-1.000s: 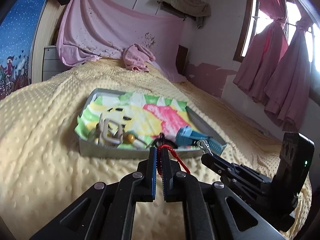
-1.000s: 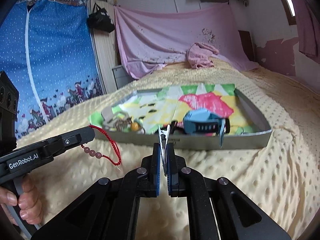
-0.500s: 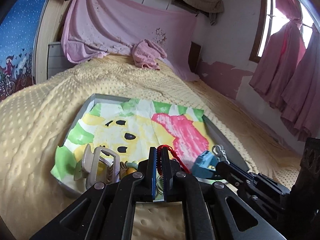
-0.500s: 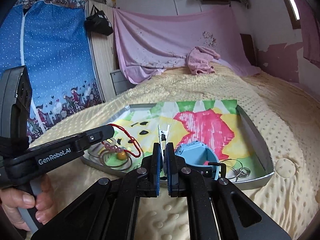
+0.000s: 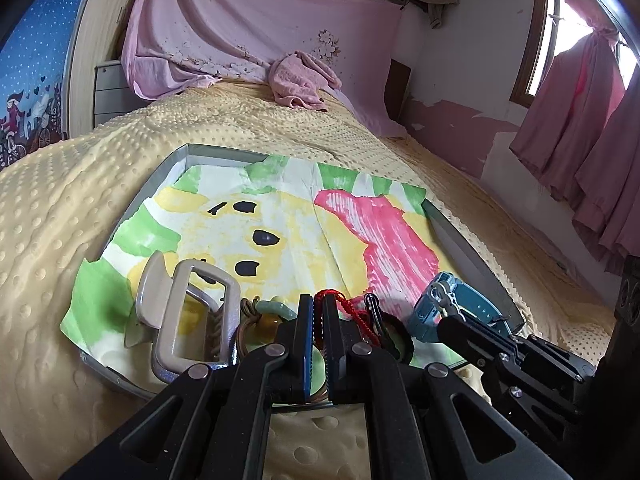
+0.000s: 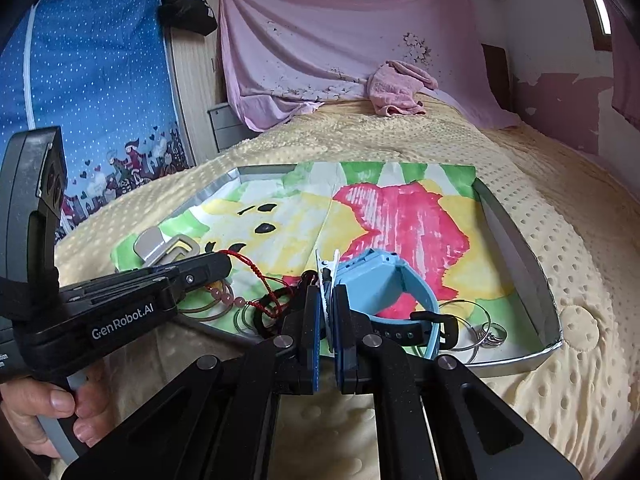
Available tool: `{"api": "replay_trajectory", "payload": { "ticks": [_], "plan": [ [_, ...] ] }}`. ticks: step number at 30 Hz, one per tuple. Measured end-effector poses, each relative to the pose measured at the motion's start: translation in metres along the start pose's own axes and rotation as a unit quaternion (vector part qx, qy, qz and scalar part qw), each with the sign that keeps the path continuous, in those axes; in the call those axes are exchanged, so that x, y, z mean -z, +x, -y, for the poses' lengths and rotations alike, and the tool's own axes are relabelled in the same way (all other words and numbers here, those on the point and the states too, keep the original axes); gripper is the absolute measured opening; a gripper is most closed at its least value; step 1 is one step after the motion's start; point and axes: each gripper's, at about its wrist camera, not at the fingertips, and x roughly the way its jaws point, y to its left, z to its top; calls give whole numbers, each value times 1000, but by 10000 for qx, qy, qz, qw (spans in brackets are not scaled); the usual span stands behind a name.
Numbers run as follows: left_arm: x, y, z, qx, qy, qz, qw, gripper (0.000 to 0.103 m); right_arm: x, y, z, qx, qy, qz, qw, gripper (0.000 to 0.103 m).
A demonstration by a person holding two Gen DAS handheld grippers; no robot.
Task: Organize jewelry
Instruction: 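Carry the bracelet into the tray with the left tool while the right tool releases the clip there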
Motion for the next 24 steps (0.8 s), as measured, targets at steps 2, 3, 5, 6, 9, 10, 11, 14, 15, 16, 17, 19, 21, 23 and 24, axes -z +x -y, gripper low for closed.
{"api": "replay_trajectory", "payload": {
  "ticks": [2,3,5,6,9,10,11,14,15,16,17,19,21,23,24],
  "plan": [
    [0,0,0,-6,8,-11,10000,5,1,1,-1,15,-34,-57,10000,5],
    [0,0,0,-11,0,-6,10000,5,1,2,-1,9,-55,-78,10000,5],
    [1,-1,-1,20,-25,45,10000,5,2,2,-1,19,-66,-113,9999,5],
    [1,-2,-2,34,-49,62,10000,5,2,3,0,1,-53,-143,9999,5],
    [1,-4,-5,63,-111,103,9999,5,3,3,2,-33,-15,-128,9999,5],
    [1,-5,-5,63,-128,110,9998,5,3,3,2,-35,-6,-120,9999,6],
    [2,-6,-6,63,-151,118,9998,5,3,1,2,-28,9,-97,9999,6],
    [2,-8,-6,29,-184,122,9998,6,3,-1,5,-23,57,-44,10000,6],
    [2,-9,-7,48,-206,124,9997,7,3,-3,6,-39,86,-19,10000,6],
    [3,-10,-8,87,-230,121,9996,8,4,-4,7,-38,109,0,9999,6],
    [3,-10,-8,75,-237,120,9996,11,4,-5,8,-36,133,22,9999,6],
    [3,-12,-9,56,-263,124,9996,15,4,-7,10,-34,167,54,9998,6],
    [3,-13,-9,52,-258,132,9996,16,5,-11,11,-45,217,123,9997,6],
    [3,-16,-7,25,-207,162,9997,18,5,-14,13,-58,254,186,9995,6],
    [3,-18,-7,22,-201,181,9996,20,5,-16,14,-64,269,223,9994,6]
  ]
}}
